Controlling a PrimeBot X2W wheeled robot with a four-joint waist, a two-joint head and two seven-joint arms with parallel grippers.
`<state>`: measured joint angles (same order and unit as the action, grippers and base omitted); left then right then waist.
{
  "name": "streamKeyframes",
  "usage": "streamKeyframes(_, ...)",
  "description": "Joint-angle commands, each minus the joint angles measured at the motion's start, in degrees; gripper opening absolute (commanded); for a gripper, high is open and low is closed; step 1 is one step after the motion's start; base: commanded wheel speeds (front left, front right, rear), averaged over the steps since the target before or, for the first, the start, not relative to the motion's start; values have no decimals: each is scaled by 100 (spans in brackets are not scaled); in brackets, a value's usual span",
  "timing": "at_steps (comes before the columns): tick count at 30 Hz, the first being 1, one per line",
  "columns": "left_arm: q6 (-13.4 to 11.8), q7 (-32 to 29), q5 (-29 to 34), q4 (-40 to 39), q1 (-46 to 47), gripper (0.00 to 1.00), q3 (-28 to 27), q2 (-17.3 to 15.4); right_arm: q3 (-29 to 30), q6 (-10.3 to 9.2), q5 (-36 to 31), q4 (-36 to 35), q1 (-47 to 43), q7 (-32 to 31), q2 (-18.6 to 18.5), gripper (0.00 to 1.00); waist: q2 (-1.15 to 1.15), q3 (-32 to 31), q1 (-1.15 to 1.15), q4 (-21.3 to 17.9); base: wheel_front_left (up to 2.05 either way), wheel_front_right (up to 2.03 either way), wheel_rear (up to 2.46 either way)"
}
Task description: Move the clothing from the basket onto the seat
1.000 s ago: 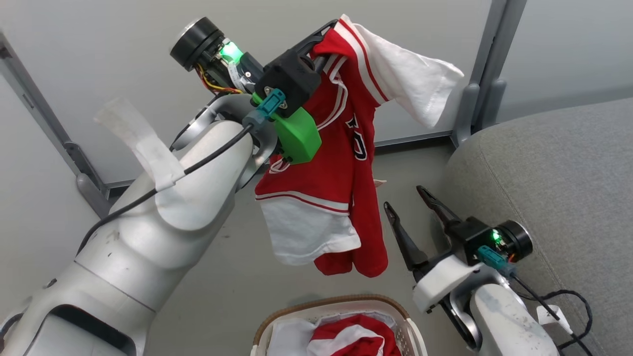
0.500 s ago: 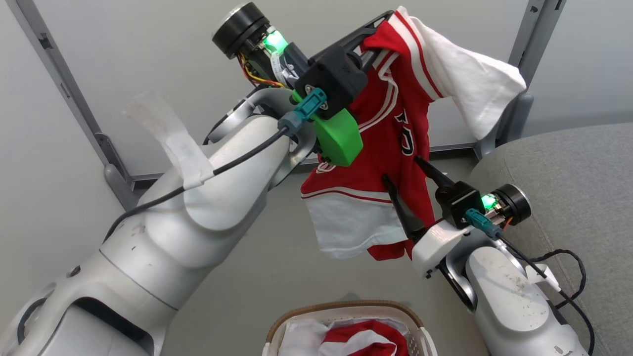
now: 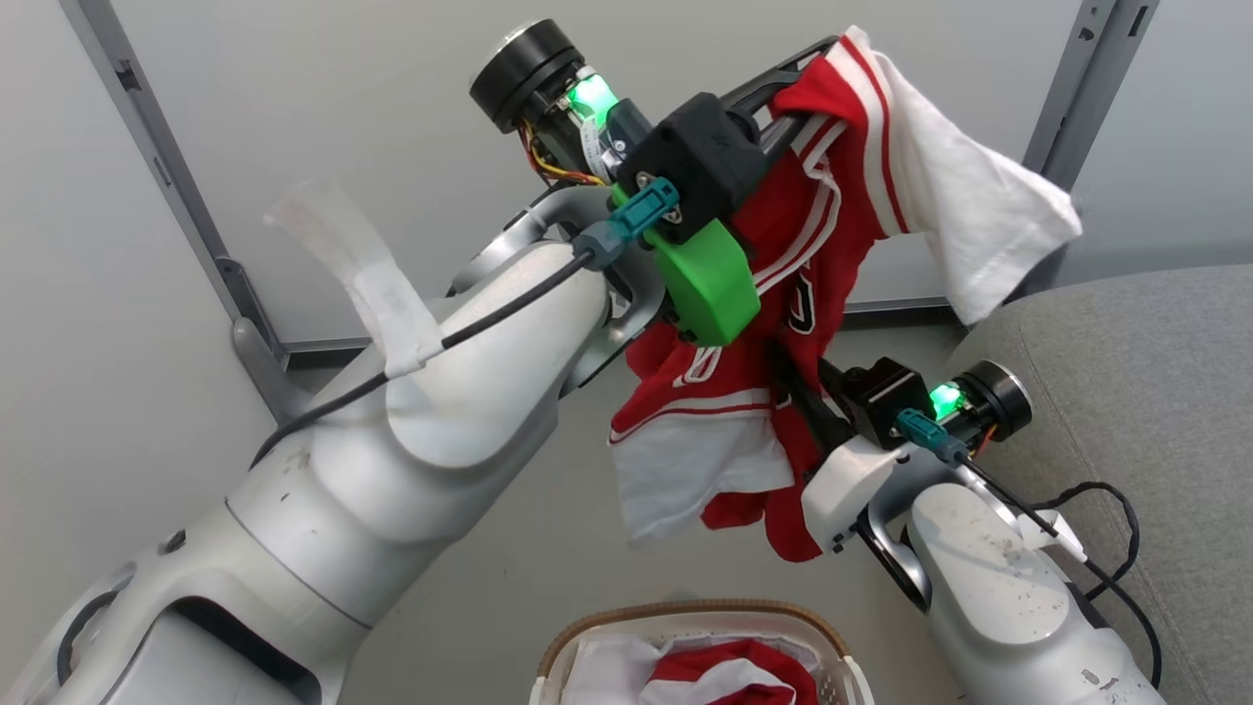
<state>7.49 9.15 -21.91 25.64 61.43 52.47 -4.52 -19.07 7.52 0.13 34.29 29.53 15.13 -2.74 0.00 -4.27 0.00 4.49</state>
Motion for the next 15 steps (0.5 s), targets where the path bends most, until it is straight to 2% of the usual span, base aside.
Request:
streamKeyframes(1,-32,-1,-93,72,-162,0,-39,-77,-13,-6,35,-4,30,4,-27,0,0,6,0,-1,0,0,0)
streamKeyframes(7,-53,25,-323,606,-500,0,-144,-290,-78,-6,90,-140,-148,5,-25,0,0,34,0,-68,0,0,0)
streamKeyframes(9,-55,84,-428,816,-636,16,-185,-339,-81,-6,109,-183,-223,4,-25,0,0,36,0,-94,0,0,0)
streamKeyframes(10,-52,145,-480,927,-716,36,-216,-371,-75,-6,121,-202,-258,4,-26,0,0,40,0,-111,0,0,0)
streamKeyframes(11,-52,192,-528,1004,-788,49,-246,-385,-70,-6,134,-224,-275,4,-26,0,0,44,0,-126,0,0,0)
streamKeyframes(12,-48,245,-571,1103,-892,95,-261,-395,-53,-6,152,-256,-301,4,-24,0,0,47,0,-145,0,0,0)
streamKeyframes(13,-44,284,-596,1165,-968,100,-258,-405,-35,-6,156,-276,-321,4,-25,0,0,49,0,-158,0,0,0)
streamKeyframes(15,-35,387,-667,1282,-1134,100,-249,-401,51,-6,186,-326,-362,4,-27,0,0,52,0,-181,0,0,0)
